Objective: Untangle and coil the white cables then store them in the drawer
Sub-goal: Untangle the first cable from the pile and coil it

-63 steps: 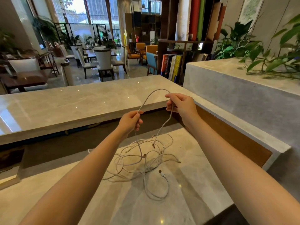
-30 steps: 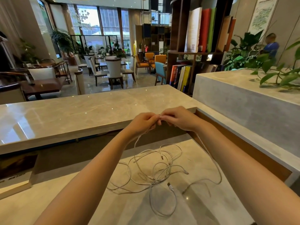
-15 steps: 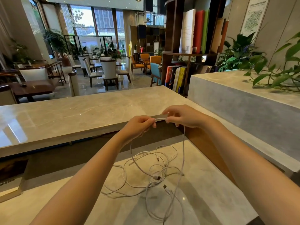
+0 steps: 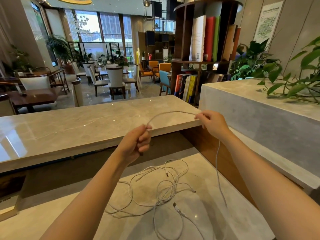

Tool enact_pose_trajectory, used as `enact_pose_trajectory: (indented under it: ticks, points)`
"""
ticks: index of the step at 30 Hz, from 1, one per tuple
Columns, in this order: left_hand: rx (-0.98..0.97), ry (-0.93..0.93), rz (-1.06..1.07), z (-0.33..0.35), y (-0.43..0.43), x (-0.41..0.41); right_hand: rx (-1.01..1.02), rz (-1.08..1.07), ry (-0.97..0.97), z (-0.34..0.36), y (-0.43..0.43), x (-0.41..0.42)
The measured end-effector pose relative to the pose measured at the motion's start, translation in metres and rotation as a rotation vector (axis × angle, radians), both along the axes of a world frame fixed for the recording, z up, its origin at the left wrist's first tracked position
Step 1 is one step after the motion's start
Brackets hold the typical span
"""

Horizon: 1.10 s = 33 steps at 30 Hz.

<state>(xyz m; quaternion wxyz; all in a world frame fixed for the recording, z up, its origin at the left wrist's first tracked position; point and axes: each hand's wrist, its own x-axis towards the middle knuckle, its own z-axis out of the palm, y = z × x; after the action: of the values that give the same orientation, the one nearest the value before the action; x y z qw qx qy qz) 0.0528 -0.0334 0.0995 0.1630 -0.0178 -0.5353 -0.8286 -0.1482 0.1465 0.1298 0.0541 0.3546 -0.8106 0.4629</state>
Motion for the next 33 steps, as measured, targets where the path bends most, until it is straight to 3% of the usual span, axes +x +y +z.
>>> enact_pose_trajectory:
  ticks: [4, 9, 11, 15, 18, 20, 22, 31, 33]
  points:
    - [0.085, 0.17, -0.003, 0.044, 0.016, -0.02, 0.177, 0.145, -0.189, -0.052, 0.0, 0.018]
    - [-0.138, 0.181, 0.148, 0.061, 0.025, -0.047, 0.075, 0.287, -0.449, -0.091, -0.009, 0.058]
    - [-0.392, 0.108, 0.23, 0.054, 0.028, -0.053, 0.165, 0.318, -0.375, -0.085, -0.014, 0.071]
    - [-1.151, -0.102, 0.259, 0.033, 0.031, -0.055, 0.343, 0.341, 0.055, -0.039, -0.016, 0.077]
    - [-1.375, -0.222, 0.198, 0.03, 0.029, -0.052, 0.314, 0.308, 0.165, -0.004, -0.005, 0.065]
    - [-1.232, -0.337, 0.04, 0.034, 0.027, -0.048, 0.302, 0.324, 0.159, 0.016, 0.002, 0.055]
    - [-0.914, -0.341, -0.166, 0.039, 0.027, -0.04, 0.242, 0.359, 0.108, 0.032, 0.009, 0.048]
    - [0.192, 0.032, -0.772, 0.04, 0.026, -0.027, -0.104, 0.391, -0.27, 0.03, 0.021, 0.037]
    - [0.355, 0.134, -0.82, 0.042, 0.03, -0.025, -0.165, 0.384, -0.377, 0.011, 0.02, 0.037]
